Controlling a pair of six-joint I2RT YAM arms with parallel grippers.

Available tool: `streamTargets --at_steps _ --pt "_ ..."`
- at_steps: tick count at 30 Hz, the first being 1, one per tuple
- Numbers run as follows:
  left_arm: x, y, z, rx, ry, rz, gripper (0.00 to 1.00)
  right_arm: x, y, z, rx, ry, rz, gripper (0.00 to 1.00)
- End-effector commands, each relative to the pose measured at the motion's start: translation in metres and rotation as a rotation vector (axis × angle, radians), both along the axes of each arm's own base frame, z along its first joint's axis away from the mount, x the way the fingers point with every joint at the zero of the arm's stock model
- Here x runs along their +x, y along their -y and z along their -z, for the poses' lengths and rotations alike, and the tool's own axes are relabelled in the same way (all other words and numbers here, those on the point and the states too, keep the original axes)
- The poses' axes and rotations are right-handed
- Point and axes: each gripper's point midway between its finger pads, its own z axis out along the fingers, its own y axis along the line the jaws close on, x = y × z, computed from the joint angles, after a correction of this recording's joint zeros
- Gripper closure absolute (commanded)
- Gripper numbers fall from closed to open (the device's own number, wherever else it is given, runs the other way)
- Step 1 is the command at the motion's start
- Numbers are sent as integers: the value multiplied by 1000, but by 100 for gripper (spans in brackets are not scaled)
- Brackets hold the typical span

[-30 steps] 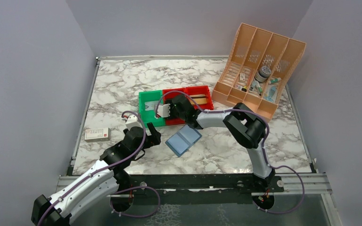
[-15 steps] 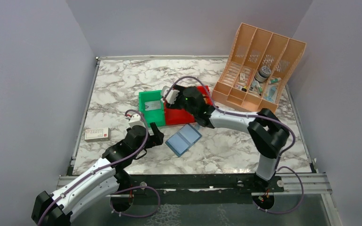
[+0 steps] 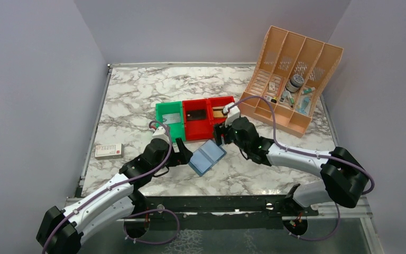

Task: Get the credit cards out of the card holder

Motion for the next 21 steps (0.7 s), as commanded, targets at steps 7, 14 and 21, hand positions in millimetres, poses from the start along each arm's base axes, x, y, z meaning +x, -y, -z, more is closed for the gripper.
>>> streamTargets --at_steps 7,14,21 --pt "-1 9 -11 -42 20 44 12 -68 -13 61 70 -389 -144 30" --pt "-3 16 -6 -41 1 88 11 -58 -9 85 -40 -428 -99 38" --pt "-4 28 0 -50 -25 139 13 -56 -18 92 -54 -442 -128 42"
